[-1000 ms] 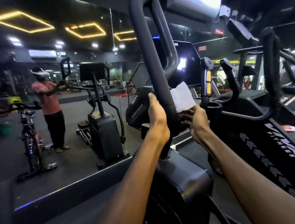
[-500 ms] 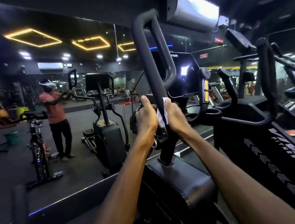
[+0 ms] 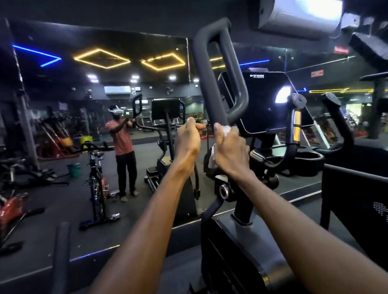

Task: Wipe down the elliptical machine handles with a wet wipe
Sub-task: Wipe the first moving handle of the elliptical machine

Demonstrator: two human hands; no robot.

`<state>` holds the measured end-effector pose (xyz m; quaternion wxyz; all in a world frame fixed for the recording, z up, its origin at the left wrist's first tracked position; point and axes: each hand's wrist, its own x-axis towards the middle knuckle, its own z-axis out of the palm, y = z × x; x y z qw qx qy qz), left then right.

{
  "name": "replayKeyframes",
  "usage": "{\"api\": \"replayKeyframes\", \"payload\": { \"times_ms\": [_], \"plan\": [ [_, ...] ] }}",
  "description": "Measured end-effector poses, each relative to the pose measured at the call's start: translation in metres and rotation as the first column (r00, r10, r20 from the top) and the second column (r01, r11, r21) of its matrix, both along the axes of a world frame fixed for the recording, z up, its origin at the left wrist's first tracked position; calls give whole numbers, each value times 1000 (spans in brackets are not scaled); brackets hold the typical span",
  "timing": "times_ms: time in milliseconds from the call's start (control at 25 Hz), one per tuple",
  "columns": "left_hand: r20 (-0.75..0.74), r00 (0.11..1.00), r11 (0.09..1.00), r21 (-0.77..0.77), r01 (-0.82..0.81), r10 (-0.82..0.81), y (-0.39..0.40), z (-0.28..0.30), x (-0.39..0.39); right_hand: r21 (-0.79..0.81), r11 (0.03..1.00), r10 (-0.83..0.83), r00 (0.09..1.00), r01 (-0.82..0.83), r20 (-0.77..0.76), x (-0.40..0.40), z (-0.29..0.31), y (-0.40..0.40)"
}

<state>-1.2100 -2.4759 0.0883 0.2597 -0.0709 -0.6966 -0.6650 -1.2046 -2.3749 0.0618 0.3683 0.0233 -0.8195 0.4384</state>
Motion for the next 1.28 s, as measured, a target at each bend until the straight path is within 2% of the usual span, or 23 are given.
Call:
{"api": "replayKeyframes", "payload": {
  "times_ms": [80, 240, 280, 360, 400, 440, 480, 520, 560, 600, 640, 680, 760, 840, 880, 960, 1040, 1160, 1280],
  "plan": [
    [10, 999, 999, -18, -40, 40, 3, -1, 0, -67, 997, 41, 998, -37, 58, 0, 14, 0],
    [49, 998, 999, -43, -32, 35, 10, 1, -1, -36, 991, 126, 992, -126, 23, 18, -21, 12],
    [65, 998, 999, -26, -23, 25, 11, 2, -1, -88, 990, 114, 993, -112, 18, 17, -20, 19],
    [80, 997, 1000, 8, -16, 15, 13, 2, -2, -327, 945, -2, 1000, 9, 22, 1, -3, 35],
    [77, 997, 1000, 3, -20, 20, 12, 2, -3, -427, 903, -72, 997, 58, -17, -5, 8, 42],
    [72, 997, 1000, -11, -26, 27, 11, 1, -5, -461, 886, -119, 986, 53, -115, -8, 18, 45],
    [66, 997, 999, -16, -30, 31, 10, 2, -5, -402, 916, -122, 958, 7, -261, -9, 24, 43],
    [61, 998, 999, -13, -31, 32, 10, 3, -5, -243, 968, -47, 916, -56, -398, -6, 25, 36],
    [66, 997, 1000, -3, -29, 29, 10, 3, -4, -15, 996, 71, 876, -89, -478, -8, 20, 27],
    [73, 997, 1000, 12, -25, 24, 11, 4, -6, 230, 970, 173, 870, -71, -461, -12, 7, 19],
    [78, 997, 999, 31, -18, 15, 12, 4, -7, 426, 905, 199, 889, -5, -412, -15, -9, 16],
    [79, 997, 999, 51, -11, 7, 13, 2, -9, 540, 840, 182, 908, 55, -376, -15, -24, 16],
    [76, 997, 998, 65, -7, 2, 14, 0, -12, 621, 771, 124, 923, 142, -365, -18, -43, 26],
    [69, 997, 999, 31, -26, 24, 16, 1, -15, 667, 713, 86, 917, 216, -389, -25, -24, 32],
    [56, 998, 999, 19, -36, 35, 19, 3, -17, 670, 706, 71, 918, 230, -389, -30, -6, 30],
    [30, 999, 999, 26, -33, 33, 24, 6, -20, 637, 751, 70, 938, 175, -340, -40, 28, 24],
    [30, 1000, 999, 41, -8, 7, 26, 10, -23, 627, 762, 76, 939, 162, -335, -42, 26, 23],
    [42, 998, 995, 85, 42, -46, 22, 17, -26, 673, 718, 80, 939, 179, -335, -27, -13, 31],
    [16, 999, 996, 84, 39, -40, 19, 31, -32, 686, 707, 95, 939, 171, -332, -40, 24, 21]
  ]
}}
